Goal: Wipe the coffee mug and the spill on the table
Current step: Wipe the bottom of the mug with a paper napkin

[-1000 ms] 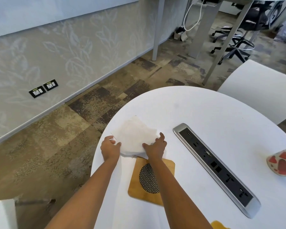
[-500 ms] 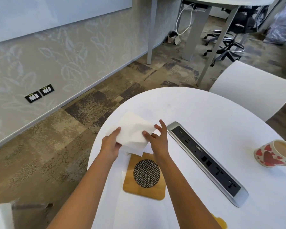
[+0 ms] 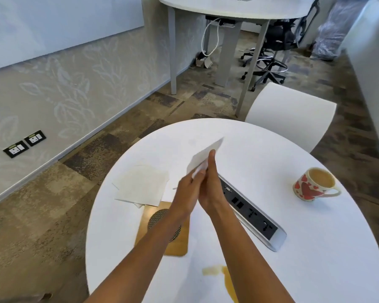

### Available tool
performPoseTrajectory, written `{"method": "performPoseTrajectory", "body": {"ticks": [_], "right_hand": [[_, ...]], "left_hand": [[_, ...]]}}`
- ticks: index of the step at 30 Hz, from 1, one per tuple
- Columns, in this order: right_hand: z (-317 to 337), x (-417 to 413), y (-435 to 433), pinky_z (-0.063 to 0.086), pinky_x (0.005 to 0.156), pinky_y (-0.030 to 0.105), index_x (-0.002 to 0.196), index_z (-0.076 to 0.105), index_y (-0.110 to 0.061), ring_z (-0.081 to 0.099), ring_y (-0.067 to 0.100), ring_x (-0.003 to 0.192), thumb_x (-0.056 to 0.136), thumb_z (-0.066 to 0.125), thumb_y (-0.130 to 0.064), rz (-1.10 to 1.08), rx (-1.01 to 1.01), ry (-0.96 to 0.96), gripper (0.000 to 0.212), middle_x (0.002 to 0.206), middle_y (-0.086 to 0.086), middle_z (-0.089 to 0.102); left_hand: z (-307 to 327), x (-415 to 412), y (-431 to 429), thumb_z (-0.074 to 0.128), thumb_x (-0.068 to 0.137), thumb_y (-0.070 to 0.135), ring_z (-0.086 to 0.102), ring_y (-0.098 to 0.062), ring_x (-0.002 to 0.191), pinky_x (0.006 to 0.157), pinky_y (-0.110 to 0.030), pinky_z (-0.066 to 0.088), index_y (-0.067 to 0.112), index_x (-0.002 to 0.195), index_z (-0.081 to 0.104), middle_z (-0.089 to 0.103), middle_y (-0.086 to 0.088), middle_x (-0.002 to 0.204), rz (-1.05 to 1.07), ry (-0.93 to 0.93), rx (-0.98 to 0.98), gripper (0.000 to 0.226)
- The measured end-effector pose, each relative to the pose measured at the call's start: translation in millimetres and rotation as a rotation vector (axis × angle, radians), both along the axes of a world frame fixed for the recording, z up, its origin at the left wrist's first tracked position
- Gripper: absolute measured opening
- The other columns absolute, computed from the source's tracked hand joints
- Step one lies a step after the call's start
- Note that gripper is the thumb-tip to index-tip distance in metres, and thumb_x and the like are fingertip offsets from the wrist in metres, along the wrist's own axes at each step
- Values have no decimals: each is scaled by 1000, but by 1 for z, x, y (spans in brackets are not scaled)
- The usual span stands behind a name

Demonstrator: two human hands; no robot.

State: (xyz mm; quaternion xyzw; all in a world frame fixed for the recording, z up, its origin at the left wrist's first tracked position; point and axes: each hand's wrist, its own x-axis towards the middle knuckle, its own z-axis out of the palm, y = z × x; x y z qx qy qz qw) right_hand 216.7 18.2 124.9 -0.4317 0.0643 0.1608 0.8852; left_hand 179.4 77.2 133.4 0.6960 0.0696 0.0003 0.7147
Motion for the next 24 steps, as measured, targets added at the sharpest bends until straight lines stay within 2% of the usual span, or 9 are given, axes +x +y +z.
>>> {"method": "performPoseTrajectory", "body": {"ticks": [2, 4, 6, 8, 10, 14, 19, 22, 24], "right_hand": [[4, -1, -24, 46, 90, 29, 125, 52, -23, 60, 10, 97, 80, 51, -63, -32, 24, 73, 60, 104, -9, 62], [3, -1, -48, 51, 78, 27, 115, 62, -19, 65, 13, 85, 86, 52, -56, -97, 170, 105, 48, 93, -3, 68], [3, -1, -74, 55, 61, 24, 112, 62, -16, 71, 14, 73, 91, 50, -47, -206, 244, 180, 40, 84, -1, 74], [3, 0, -100, 55, 53, 24, 108, 61, -13, 72, 15, 65, 93, 52, -39, -323, 226, 265, 31, 74, 0, 75], [3, 2, -127, 56, 53, 26, 106, 60, -11, 70, 18, 62, 95, 52, -31, -407, 229, 301, 24, 71, 3, 73], [2, 10, -185, 59, 64, 33, 116, 54, -9, 67, 22, 76, 97, 48, -18, -508, 249, 267, 21, 95, 9, 67], [-3, 20, -255, 51, 84, 42, 113, 54, -19, 61, 20, 89, 100, 41, -15, -585, 137, 181, 19, 105, 4, 63], [-9, 21, -299, 49, 73, 33, 107, 57, -28, 58, 14, 84, 100, 40, -16, -644, 33, 114, 21, 97, -5, 61], [-11, 23, -327, 52, 75, 28, 108, 58, -32, 60, 10, 92, 99, 39, -14, -683, -23, 49, 27, 102, -11, 63]], "left_hand": [[-2, -1, -25, 37, 99, 24, 43, -7, 129, 106, -25, 33, 21, 133, 50, 51, 5, 138, -120, 16, -52, 36], [-3, -2, -46, 36, 98, 22, 38, -5, 131, 106, -21, 31, 22, 136, 45, 46, 6, 141, -195, 22, -50, 39], [-3, -4, -67, 39, 97, 23, 45, 2, 123, 94, -9, 36, 31, 127, 52, 53, 12, 132, -239, 12, -63, 33], [1, -7, -87, 43, 96, 26, 53, 8, 110, 82, -3, 41, 39, 111, 60, 62, 19, 117, -277, 5, -76, 26], [4, -9, -107, 45, 96, 29, 54, 8, 111, 84, -3, 41, 39, 109, 62, 64, 22, 112, -305, -21, -59, 23], [3, -5, -147, 46, 96, 30, 41, 7, 126, 100, -7, 35, 30, 124, 56, 52, 16, 134, -246, -106, 49, 30], [-4, 11, -192, 49, 95, 30, 41, 14, 120, 91, 3, 30, 31, 119, 61, 51, 17, 133, -161, -181, 139, 26], [-14, 27, -218, 51, 94, 30, 42, 10, 122, 93, 3, 28, 31, 118, 61, 53, 16, 131, -139, -187, 191, 26], [-21, 40, -234, 52, 94, 28, 43, 6, 122, 94, 3, 27, 28, 119, 61, 54, 14, 131, -140, -198, 251, 27]]}}
